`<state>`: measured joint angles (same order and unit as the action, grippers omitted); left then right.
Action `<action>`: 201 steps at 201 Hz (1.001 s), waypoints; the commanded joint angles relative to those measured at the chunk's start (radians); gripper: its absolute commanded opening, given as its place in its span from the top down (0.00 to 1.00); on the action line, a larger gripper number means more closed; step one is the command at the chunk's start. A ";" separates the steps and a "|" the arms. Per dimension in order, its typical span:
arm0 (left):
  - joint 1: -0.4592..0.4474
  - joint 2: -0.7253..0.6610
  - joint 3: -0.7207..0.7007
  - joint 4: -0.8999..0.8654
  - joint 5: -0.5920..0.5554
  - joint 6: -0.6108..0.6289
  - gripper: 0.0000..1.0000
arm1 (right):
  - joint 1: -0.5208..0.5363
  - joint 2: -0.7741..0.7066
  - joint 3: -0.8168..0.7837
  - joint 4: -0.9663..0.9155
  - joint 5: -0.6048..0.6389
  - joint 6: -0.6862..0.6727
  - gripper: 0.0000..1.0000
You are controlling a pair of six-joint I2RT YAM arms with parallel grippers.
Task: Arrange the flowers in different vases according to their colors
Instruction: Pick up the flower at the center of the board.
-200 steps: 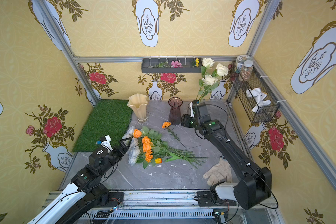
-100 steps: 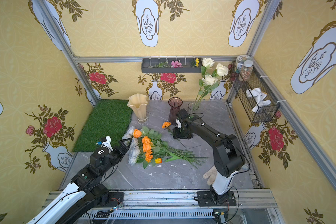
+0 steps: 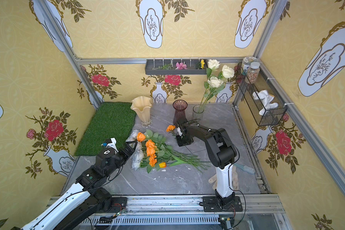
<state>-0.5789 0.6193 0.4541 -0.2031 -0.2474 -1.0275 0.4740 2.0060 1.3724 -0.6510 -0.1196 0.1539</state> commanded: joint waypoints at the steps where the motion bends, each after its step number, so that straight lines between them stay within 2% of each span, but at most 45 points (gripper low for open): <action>1: 0.001 0.008 0.006 0.023 -0.007 0.020 0.00 | 0.035 0.026 0.016 -0.008 0.070 -0.068 0.71; 13: 0.001 0.008 0.006 0.023 -0.009 0.020 0.00 | 0.059 0.030 0.026 -0.018 0.119 -0.092 0.74; 21: 0.001 0.008 0.007 0.023 -0.010 0.021 0.00 | 0.075 0.027 0.027 -0.015 0.147 -0.115 0.81; 32: 0.001 0.008 0.007 0.023 -0.010 0.021 0.00 | 0.096 0.018 0.028 -0.010 0.199 -0.138 0.83; 40: 0.001 0.007 0.006 0.023 -0.010 0.021 0.00 | 0.111 0.012 0.028 -0.002 0.224 -0.158 0.91; 60: 0.001 0.005 0.005 0.023 -0.011 0.020 0.00 | 0.137 -0.012 0.029 0.020 0.292 -0.193 1.00; 107: 0.001 -0.014 -0.002 0.022 -0.013 0.017 0.00 | 0.165 -0.122 0.058 0.032 0.374 -0.204 1.00; 144: 0.001 -0.030 -0.009 0.019 -0.013 0.014 0.00 | 0.167 -0.284 0.029 0.096 0.340 -0.165 1.00; 177: 0.001 -0.044 -0.014 0.019 -0.012 0.012 0.00 | 0.152 -0.491 -0.103 0.373 0.256 -0.116 1.00; 201: 0.002 -0.057 -0.018 0.016 -0.014 0.011 0.00 | 0.089 -0.586 -0.138 0.571 0.152 -0.027 1.00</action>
<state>-0.5789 0.5728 0.4454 -0.2028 -0.2573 -1.0206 0.6132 1.4910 1.2579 -0.3817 0.1417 0.0246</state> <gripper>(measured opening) 0.999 0.070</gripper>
